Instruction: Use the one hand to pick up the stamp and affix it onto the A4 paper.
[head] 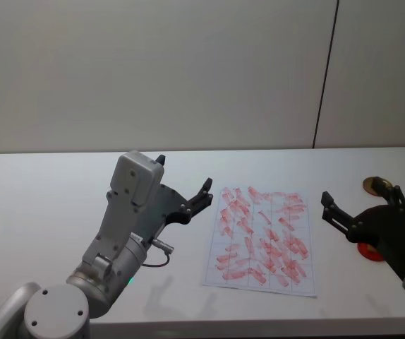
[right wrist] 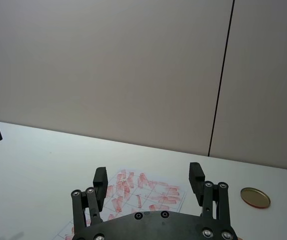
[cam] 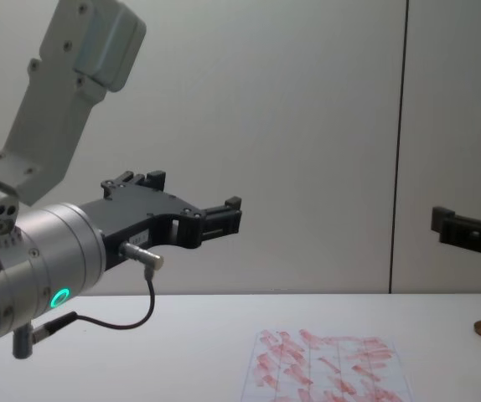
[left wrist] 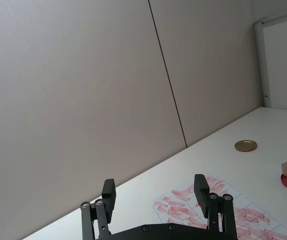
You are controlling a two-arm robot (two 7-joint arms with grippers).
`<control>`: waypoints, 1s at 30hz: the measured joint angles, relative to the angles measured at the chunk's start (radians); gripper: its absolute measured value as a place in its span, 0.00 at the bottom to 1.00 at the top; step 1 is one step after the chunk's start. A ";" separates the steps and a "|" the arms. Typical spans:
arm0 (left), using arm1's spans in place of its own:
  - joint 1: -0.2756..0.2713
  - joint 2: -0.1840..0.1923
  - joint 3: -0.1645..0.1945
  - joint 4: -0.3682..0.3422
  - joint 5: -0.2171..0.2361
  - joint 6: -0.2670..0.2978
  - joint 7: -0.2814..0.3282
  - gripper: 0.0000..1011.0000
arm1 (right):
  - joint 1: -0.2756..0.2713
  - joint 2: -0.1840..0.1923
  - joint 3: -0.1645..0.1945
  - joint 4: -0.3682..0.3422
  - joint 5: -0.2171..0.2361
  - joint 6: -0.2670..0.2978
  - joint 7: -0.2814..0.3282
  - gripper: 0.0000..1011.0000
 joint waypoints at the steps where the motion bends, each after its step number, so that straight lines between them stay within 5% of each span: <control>1: 0.000 0.000 0.000 0.000 0.000 0.000 0.000 0.98 | 0.000 0.000 0.000 0.000 0.000 0.000 0.000 0.99; 30: 0.000 0.000 0.000 0.000 0.000 0.000 0.000 0.98 | 0.000 0.000 0.000 0.000 0.000 0.000 0.000 0.99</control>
